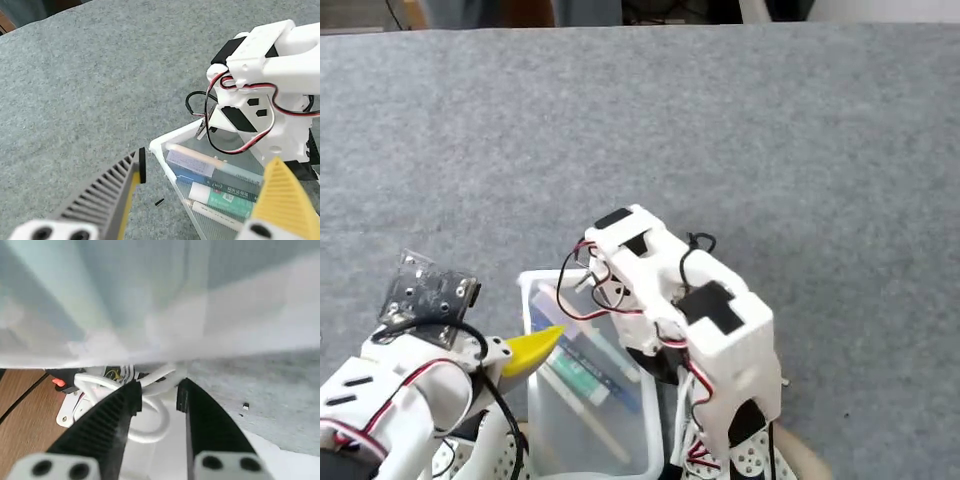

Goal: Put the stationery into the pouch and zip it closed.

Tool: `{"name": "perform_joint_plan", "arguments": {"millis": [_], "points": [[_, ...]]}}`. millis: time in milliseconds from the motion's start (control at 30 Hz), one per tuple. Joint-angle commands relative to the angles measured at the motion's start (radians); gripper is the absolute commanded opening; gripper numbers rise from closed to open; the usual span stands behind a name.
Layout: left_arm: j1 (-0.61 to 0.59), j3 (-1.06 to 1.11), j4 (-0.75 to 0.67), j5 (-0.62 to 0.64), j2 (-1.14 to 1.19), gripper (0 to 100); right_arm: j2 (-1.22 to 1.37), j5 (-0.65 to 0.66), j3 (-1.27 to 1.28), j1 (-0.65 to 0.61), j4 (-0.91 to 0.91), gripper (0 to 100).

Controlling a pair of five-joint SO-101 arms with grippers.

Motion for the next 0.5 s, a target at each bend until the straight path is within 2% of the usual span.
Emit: {"name": "perform_joint_plan", "arguments": {"millis": [0, 133, 467], "points": [[-0.010, 0.001, -0.028, -0.008, -0.003, 38, 0.025, -0.003, -0.044, -0.011, -0.006, 12.9], [-0.010, -0.002, -0.028, -0.008, -0.003, 38, 0.070, -0.008, -0.044, -0.009, -0.008, 6.4], [-0.010, -0.002, -0.028, -0.009, -0.005, 38, 0.094, -0.011, -0.050, -0.008, -0.009, 4.7]]}}
